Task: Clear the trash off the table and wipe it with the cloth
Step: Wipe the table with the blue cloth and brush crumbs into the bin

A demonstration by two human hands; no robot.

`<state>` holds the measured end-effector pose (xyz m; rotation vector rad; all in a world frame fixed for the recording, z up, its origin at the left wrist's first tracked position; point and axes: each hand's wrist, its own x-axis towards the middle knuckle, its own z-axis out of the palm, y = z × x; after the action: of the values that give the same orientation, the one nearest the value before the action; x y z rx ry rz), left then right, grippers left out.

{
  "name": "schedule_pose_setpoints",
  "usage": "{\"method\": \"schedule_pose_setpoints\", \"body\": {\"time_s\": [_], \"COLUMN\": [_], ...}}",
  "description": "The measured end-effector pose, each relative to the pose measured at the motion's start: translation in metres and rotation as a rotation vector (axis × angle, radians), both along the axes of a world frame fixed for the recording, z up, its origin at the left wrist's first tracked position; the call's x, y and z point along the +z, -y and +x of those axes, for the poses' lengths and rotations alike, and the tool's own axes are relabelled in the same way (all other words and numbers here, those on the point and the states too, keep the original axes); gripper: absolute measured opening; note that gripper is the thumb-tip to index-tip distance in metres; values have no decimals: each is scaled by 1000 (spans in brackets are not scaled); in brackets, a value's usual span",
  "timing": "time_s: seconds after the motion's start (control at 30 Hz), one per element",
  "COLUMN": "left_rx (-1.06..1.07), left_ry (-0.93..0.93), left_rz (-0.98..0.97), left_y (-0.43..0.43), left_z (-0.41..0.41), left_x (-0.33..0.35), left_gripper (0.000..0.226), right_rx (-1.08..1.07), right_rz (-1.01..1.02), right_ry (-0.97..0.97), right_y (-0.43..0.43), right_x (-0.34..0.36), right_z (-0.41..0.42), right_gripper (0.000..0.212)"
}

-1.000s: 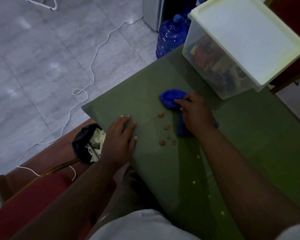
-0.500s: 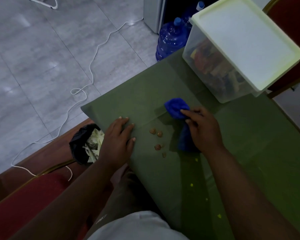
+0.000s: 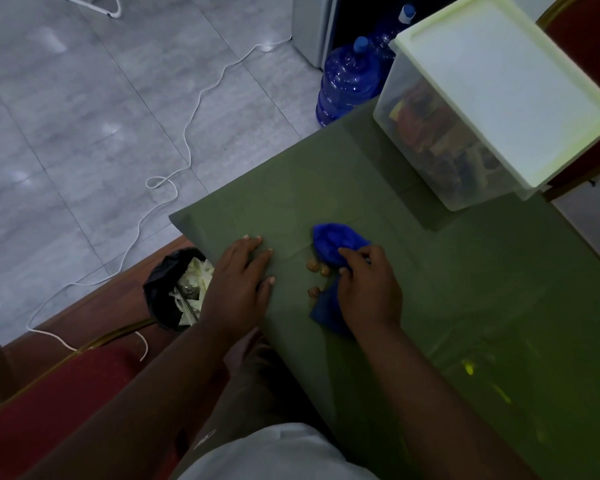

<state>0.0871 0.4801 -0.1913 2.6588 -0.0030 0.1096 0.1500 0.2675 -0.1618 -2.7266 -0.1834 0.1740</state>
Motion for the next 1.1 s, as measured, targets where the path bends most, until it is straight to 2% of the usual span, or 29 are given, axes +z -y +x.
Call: {"method": "schedule_pose_setpoints", "body": {"time_s": [0.23,0.4,0.5,0.63,0.83,1.1], "left_rx": [16,22,27,78,232,586], "left_ry": [-18,-35,-36,4,75,57], "left_rz": [10,40,41,29,-20,-224], "left_y": [-4,-4,0,6,-10,-94], "left_z": [1,-3,-8,-19,-60,-115], "left_x": [2,3,9,27,46,32], "left_gripper": [39,39,40,45,46,54], "right_rx": [-25,97,139,133,198,393], "right_rz": [98,25,-79,-48,144,401], "right_ry": [-35,-67,0,172,253,52], "right_y": [-27,-18,-3,14,-4,-109], "right_x": [1,6,16,28,48,57], "right_z": [20,24,20,15,3,-34], "right_gripper": [35,40,44,41,38,42]}}
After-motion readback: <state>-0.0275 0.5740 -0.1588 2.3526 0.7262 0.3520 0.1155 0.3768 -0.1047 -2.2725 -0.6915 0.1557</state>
